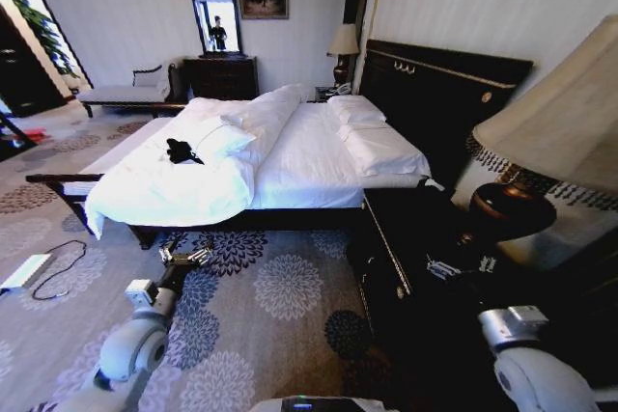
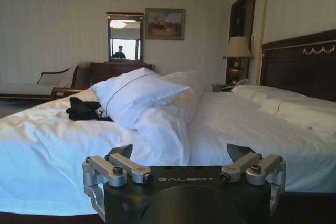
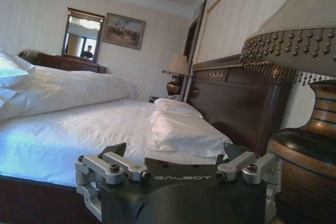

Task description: Fold the clothes on the bed.

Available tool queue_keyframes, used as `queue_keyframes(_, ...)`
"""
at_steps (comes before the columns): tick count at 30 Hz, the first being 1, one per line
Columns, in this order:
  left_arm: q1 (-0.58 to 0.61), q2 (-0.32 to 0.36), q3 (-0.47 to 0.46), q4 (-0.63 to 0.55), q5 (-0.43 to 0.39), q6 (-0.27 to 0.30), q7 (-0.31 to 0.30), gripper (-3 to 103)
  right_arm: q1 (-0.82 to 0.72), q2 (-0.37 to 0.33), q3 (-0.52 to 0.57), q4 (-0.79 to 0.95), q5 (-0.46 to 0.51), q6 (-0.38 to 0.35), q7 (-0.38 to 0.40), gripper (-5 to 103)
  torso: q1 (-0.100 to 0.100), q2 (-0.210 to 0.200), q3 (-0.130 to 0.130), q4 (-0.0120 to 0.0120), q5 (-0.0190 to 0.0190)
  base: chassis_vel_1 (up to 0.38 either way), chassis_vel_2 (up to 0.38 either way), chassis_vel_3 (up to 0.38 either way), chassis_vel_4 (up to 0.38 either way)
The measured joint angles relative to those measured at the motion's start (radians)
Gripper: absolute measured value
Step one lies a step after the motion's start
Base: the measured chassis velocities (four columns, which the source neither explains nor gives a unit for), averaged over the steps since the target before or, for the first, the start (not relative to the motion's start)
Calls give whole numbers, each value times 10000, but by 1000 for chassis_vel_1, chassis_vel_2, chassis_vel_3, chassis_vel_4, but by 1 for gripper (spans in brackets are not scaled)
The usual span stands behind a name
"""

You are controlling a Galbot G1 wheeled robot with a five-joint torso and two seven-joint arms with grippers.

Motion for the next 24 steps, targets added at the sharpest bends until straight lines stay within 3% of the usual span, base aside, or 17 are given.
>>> queue_keyframes(8, 473, -22, 132, -239, 232, -35, -24, 100, 47, 395, 64, -183, -266, 299, -115, 100, 0, 0, 0, 2, 2, 0, 0, 0, 0)
queue_keyframes(24, 683, -93, 275, -394, 435, -81, -102, 100, 87, 298, 141, -419, 82, 544, -170, 100, 0, 0, -1, 1, 1, 0, 0, 0, 0)
